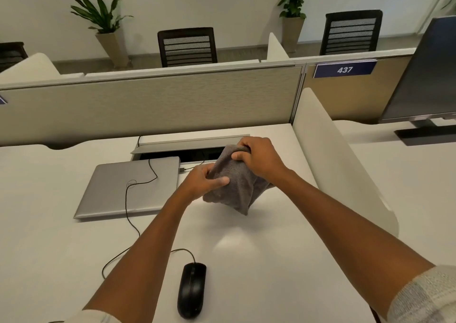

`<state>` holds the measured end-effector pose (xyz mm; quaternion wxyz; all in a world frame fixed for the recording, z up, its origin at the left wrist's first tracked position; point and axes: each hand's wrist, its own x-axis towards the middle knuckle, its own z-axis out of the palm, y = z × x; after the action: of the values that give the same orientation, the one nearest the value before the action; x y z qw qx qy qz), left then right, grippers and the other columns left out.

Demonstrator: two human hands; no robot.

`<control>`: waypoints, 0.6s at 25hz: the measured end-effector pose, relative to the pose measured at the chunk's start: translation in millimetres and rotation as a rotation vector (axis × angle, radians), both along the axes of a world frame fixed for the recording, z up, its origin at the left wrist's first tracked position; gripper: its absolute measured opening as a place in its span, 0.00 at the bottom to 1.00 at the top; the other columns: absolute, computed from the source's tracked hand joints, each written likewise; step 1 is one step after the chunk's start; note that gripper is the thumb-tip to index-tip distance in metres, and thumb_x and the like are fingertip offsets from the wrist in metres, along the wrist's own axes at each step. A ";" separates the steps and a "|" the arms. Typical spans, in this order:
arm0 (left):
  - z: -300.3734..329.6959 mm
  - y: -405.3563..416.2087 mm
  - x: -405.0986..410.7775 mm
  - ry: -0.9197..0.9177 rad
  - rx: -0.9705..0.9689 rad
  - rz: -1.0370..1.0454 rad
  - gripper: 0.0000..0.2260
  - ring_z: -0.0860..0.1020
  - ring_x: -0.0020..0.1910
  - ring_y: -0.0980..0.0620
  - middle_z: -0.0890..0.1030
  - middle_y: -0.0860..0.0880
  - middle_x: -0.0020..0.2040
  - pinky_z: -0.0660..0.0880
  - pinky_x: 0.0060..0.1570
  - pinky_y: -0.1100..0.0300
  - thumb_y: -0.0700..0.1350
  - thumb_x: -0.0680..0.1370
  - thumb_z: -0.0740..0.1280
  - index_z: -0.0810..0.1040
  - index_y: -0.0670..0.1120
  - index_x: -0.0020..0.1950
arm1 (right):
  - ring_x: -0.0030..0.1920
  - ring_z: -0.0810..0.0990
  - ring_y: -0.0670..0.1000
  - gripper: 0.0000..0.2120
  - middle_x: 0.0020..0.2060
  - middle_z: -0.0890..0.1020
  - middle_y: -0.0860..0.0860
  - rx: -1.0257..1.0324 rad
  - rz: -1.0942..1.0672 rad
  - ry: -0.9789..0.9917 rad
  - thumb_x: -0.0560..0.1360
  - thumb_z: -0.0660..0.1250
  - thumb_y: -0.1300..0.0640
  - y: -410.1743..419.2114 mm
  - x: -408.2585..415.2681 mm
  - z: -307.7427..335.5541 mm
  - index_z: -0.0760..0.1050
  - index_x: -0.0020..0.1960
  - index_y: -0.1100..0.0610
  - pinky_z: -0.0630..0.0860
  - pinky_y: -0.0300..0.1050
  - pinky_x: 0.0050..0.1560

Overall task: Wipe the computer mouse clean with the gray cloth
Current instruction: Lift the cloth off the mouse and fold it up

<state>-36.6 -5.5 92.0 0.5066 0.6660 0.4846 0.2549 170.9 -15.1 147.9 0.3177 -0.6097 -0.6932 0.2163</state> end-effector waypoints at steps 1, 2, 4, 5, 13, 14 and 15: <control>-2.9 0.9 -6.8 0.005 -0.034 -0.025 0.16 0.83 0.50 0.50 0.85 0.50 0.49 0.80 0.45 0.61 0.53 0.70 0.77 0.82 0.49 0.54 | 0.40 0.77 0.47 0.06 0.39 0.82 0.49 -0.002 0.002 0.015 0.74 0.71 0.52 2.6 2.2 4.9 0.79 0.44 0.54 0.71 0.43 0.41; -7.9 2.2 -13.8 0.014 -0.068 -0.044 0.16 0.83 0.50 0.50 0.85 0.49 0.49 0.80 0.44 0.61 0.52 0.69 0.78 0.83 0.48 0.53 | 0.40 0.76 0.47 0.06 0.39 0.81 0.49 -0.005 0.003 0.027 0.75 0.70 0.52 5.2 4.9 9.1 0.79 0.43 0.54 0.70 0.42 0.40; -19.2 4.6 -25.9 -0.017 -0.149 -0.039 0.21 0.83 0.53 0.46 0.85 0.46 0.51 0.80 0.51 0.54 0.54 0.68 0.79 0.82 0.45 0.55 | 0.39 0.75 0.45 0.07 0.39 0.80 0.48 -0.024 -0.023 0.068 0.76 0.68 0.52 10.7 12.8 14.5 0.77 0.43 0.54 0.69 0.39 0.38; -24.3 5.2 -29.7 -0.061 -0.196 -0.013 0.25 0.82 0.55 0.45 0.84 0.44 0.54 0.79 0.56 0.51 0.56 0.67 0.78 0.81 0.44 0.57 | 0.40 0.76 0.45 0.08 0.39 0.80 0.48 -0.049 -0.049 0.110 0.77 0.67 0.51 13.8 17.0 14.0 0.77 0.44 0.55 0.69 0.39 0.39; -66.9 10.3 -20.8 -0.492 -0.380 0.494 0.19 0.80 0.57 0.44 0.83 0.42 0.58 0.79 0.56 0.49 0.50 0.73 0.74 0.79 0.44 0.61 | 0.50 0.76 0.50 0.11 0.49 0.78 0.52 -0.345 -0.290 0.482 0.81 0.59 0.50 26.9 29.9 -52.9 0.73 0.55 0.57 0.73 0.46 0.48; -70.0 13.5 -16.6 -0.450 -0.385 0.555 0.17 0.81 0.55 0.45 0.83 0.43 0.56 0.79 0.52 0.51 0.50 0.74 0.74 0.80 0.45 0.59 | 0.51 0.76 0.50 0.09 0.50 0.78 0.52 -0.372 -0.324 0.522 0.81 0.60 0.51 27.1 31.2 -64.4 0.73 0.55 0.56 0.72 0.45 0.48; -73.9 17.7 -12.7 -0.402 -0.403 0.595 0.15 0.81 0.53 0.46 0.84 0.43 0.55 0.79 0.50 0.52 0.49 0.74 0.74 0.80 0.45 0.58 | 0.51 0.76 0.50 0.08 0.52 0.78 0.53 -0.398 -0.356 0.552 0.81 0.60 0.52 27.9 33.2 -75.9 0.72 0.55 0.55 0.72 0.45 0.49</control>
<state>-49.3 12.2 18.1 0.6155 0.3211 0.5876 0.4157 204.2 12.7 72.0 0.4005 -0.6892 -0.4092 0.4441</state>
